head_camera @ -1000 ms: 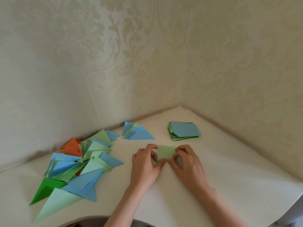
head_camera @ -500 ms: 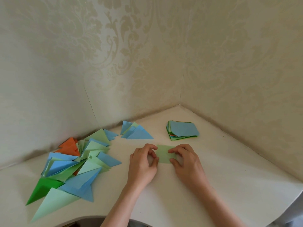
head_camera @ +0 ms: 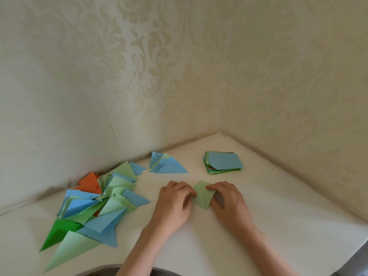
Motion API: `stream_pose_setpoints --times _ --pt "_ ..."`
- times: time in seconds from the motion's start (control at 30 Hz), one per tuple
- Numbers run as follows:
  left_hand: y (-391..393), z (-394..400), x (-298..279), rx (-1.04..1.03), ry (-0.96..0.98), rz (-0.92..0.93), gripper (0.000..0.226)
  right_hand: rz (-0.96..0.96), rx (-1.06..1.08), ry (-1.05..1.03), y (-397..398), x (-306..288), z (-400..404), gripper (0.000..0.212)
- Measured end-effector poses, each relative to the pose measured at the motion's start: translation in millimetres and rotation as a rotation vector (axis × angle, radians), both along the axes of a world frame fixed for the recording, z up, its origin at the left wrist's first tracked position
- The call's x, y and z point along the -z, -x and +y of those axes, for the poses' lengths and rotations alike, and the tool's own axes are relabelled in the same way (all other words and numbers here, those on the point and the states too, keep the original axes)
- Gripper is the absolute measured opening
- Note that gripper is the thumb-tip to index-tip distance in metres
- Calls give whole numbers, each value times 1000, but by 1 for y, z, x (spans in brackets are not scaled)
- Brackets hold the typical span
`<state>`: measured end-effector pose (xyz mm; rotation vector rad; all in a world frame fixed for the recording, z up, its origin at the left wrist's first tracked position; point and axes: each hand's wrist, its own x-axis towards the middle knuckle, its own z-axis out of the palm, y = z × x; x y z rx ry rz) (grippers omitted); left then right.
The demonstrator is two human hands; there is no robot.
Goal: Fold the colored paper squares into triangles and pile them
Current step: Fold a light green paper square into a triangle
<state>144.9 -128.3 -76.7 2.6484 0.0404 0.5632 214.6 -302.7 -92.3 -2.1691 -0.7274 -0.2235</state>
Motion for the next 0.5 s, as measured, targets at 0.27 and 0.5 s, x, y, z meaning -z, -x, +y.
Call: stream_pose_setpoints --times 0.27,0.5 --pt "9 -16 3 -20 -98 -52 37 -17 -30 -77 6 -9 0 25" --pt "8 -2 5 -21 -51 -100 15 -43 58 -47 2 -2 -1 25"
